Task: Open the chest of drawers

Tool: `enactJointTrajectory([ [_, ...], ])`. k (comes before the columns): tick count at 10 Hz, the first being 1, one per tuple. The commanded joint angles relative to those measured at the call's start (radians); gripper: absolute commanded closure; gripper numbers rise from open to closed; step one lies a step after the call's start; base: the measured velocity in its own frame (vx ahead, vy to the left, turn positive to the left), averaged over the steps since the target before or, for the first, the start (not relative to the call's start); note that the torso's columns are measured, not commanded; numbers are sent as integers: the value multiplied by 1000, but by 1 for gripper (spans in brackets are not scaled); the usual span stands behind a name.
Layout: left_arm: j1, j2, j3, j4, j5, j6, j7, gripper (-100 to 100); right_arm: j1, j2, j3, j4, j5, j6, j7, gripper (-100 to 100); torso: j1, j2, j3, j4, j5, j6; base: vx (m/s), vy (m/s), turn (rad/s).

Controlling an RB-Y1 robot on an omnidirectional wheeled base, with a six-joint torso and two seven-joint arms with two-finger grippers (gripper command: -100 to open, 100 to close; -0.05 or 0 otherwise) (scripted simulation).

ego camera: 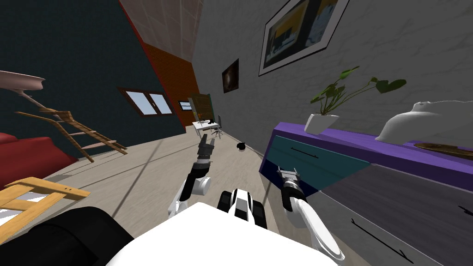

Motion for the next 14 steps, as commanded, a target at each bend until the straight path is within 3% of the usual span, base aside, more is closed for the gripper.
enactJointTrajectory([
  [1,0,0,0,0,0,0,0,0,-11,-8,4,24,70,53,38,-100,0,-1,0,0,0,0,46,-31,75],
  [2,0,0,0,0,0,0,0,0,-19,-17,5,45,104,93,67,-100,0,0,0,0,0,0,54,-39,125],
  [3,0,0,0,0,0,0,0,0,-19,-17,5,45,123,93,67,-100,-1,-1,0,0,0,0,50,-35,53],
  [4,0,0,0,0,0,0,0,0,-25,-27,6,65,157,131,95,-100,0,0,0,0,0,0,58,-38,101],
  [5,0,0,0,0,0,0,0,0,-25,-27,6,65,175,131,95,-100,0,-1,0,0,0,0,46,-32,55],
  [8,0,0,0,0,0,0,0,0,-36,-48,5,102,264,201,146,-100,0,0,0,0,0,0,50,-34,69],
  [9,0,0,0,0,0,0,0,0,-36,-48,5,102,271,201,146,-100,0,0,0,0,0,0,42,-31,42],
  [11,0,0,0,0,0,0,0,0,-45,-69,3,137,341,262,191,-100,-1,0,0,0,0,0,51,-55,87],
  [12,0,0,0,0,0,0,0,0,-45,-69,3,137,356,262,191,-100,-2,-1,-1,0,0,0,63,-49,41],
  [14,0,0,0,0,0,0,0,0,-53,-89,1,167,418,315,230,-100,0,0,0,0,0,0,63,-54,59],
])
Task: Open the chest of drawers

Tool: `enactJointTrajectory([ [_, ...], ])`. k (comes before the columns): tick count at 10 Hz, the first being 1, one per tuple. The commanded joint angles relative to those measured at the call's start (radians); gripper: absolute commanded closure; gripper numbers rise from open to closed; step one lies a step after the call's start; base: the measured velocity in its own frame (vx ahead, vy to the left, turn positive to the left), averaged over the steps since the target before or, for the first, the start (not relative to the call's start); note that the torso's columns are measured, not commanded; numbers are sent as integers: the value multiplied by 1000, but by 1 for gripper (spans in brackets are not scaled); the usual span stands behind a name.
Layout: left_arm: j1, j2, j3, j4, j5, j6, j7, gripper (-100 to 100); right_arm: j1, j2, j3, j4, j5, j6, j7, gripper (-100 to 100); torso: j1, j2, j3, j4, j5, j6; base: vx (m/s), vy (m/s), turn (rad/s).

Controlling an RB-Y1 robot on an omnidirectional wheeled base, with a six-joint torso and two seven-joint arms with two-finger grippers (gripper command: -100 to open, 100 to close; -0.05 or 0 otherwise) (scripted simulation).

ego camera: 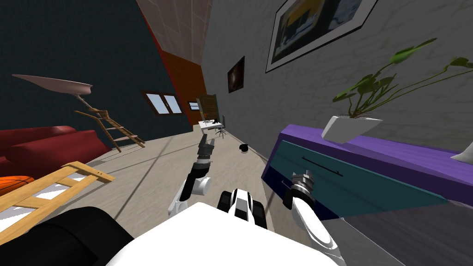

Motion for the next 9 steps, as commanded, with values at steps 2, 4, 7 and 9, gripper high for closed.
enactJointTrajectory([
  [2,0,0,0,0,0,0,0,0,-7,-25,-3,37,95,64,43,-100,-1,-1,-1,0,0,0,83,-59,43],
  [4,0,0,0,0,0,0,0,0,-11,-42,-7,59,151,103,72,-100,1,2,1,1,0,0,45,-40,34],
  [7,0,0,0,0,0,0,0,0,-15,-62,-11,80,211,143,102,-100,0,-1,0,0,0,0,63,-45,29],
  [9,0,0,0,0,0,0,0,0,-14,-64,-12,81,218,147,105,-100,0,0,0,0,0,0,38,-34,12],
])
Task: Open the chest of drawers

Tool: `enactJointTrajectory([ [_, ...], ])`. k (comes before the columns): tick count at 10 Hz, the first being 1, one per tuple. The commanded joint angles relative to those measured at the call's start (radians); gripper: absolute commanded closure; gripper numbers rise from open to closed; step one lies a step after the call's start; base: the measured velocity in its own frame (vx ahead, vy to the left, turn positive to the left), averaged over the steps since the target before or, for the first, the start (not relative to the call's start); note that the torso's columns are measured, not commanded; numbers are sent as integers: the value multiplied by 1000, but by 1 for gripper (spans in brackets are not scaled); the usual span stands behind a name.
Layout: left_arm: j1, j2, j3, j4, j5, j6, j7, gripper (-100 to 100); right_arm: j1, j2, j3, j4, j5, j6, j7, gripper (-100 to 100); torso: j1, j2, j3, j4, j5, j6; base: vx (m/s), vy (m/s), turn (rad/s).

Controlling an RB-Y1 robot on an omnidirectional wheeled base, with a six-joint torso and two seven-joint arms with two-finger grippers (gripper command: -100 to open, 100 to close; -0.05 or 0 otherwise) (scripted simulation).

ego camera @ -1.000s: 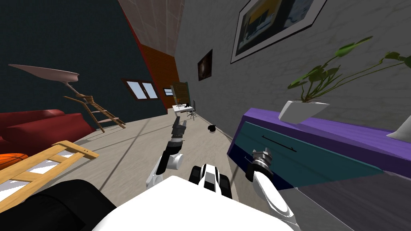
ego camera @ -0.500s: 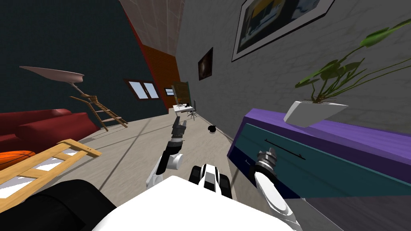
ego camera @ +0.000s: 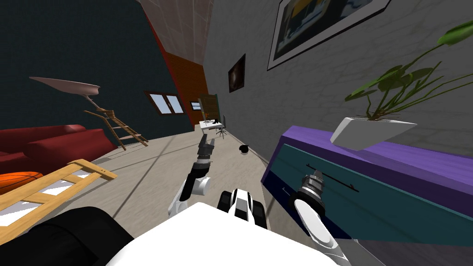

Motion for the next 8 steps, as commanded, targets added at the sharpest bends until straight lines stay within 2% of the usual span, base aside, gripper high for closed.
enactJointTrajectory([
  [1,0,0,0,0,0,0,0,0,-13,-15,-21,-12,-28,-29,26,-100,1,1,1,0,0,0,53,-26,-55],
  [2,0,0,0,0,0,0,0,0,-7,-7,-11,-7,-14,-11,13,-100,0,0,0,0,0,0,33,-16,-11],
  [3,0,0,0,0,0,0,0,0,-8,-8,-12,-8,-16,-15,17,100,1,0,0,0,0,0,5,-3,3],
  [8,0,0,0,0,0,0,0,0,3,-1,-7,-44,-22,-28,40,100,2,1,1,0,1,0,-121,111,-32],
])
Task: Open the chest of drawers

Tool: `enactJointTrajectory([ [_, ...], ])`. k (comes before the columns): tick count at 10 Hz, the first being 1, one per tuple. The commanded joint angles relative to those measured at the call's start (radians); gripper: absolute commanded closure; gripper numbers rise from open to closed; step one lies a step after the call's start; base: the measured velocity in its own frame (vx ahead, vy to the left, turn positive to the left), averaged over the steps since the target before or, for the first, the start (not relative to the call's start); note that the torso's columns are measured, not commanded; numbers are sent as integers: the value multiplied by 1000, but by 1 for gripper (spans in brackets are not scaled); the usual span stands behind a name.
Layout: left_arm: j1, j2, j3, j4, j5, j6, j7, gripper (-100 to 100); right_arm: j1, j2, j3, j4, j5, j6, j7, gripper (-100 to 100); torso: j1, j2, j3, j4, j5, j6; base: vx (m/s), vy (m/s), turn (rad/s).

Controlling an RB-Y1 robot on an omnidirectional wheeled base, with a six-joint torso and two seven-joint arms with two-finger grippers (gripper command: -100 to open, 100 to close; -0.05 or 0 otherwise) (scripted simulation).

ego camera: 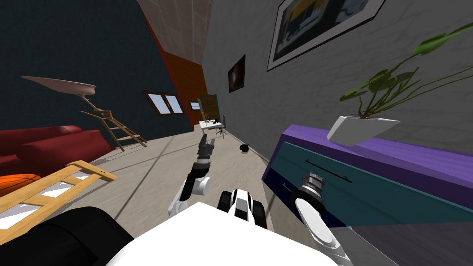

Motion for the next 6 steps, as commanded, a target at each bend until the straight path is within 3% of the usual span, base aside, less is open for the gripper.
enactJointTrajectory([
  [1,0,0,0,0,0,0,0,0,2,2,2,-6,0,-2,4,100,-2,-2,-1,-1,-1,0,-67,63,-14],
  [2,0,0,0,0,0,0,0,0,-20,10,-3,-4,-25,-5,-25,-100,-6,-6,-4,-2,-2,0,25,-24,25],
  [6,1,0,0,0,0,0,0,0,-73,28,-15,-1,-80,-11,-93,-100,-1,-4,-2,-1,0,0,91,-65,30],
])
